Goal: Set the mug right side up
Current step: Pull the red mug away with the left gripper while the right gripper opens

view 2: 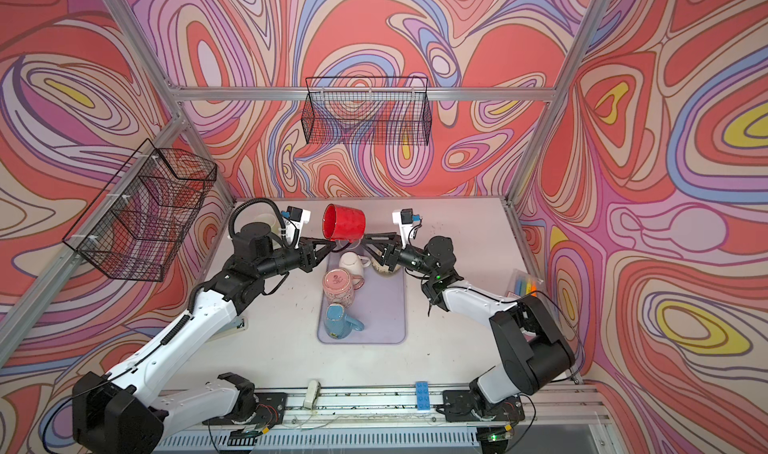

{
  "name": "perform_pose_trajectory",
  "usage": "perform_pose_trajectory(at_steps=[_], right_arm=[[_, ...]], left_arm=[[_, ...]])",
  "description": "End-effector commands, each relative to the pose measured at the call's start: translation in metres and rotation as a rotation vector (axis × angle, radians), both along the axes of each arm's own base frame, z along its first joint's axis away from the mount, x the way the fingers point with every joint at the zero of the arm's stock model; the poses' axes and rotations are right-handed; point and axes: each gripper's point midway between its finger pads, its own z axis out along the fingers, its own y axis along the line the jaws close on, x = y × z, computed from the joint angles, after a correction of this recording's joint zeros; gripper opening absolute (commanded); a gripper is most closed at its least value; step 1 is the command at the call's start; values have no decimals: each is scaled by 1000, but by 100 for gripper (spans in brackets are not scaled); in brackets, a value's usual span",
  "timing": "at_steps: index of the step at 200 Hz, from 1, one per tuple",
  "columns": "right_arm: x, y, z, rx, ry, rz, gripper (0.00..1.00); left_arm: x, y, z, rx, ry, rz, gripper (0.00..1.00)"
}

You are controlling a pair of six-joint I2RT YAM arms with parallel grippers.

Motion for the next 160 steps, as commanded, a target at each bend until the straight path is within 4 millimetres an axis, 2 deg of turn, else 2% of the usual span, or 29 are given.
perform_pose_trajectory(at_steps=[1, 98, 160], right_arm=[[6, -2, -13, -15, 18, -18, 42], [10, -3, -26, -21, 39, -23, 41], [11, -4, -33, -23, 53, -26, 40]], left_arm=[[4, 11, 37, 30, -117, 47, 0], [21, 54, 25, 294, -23, 233, 0], [41, 87, 19, 429, 62, 323, 0]])
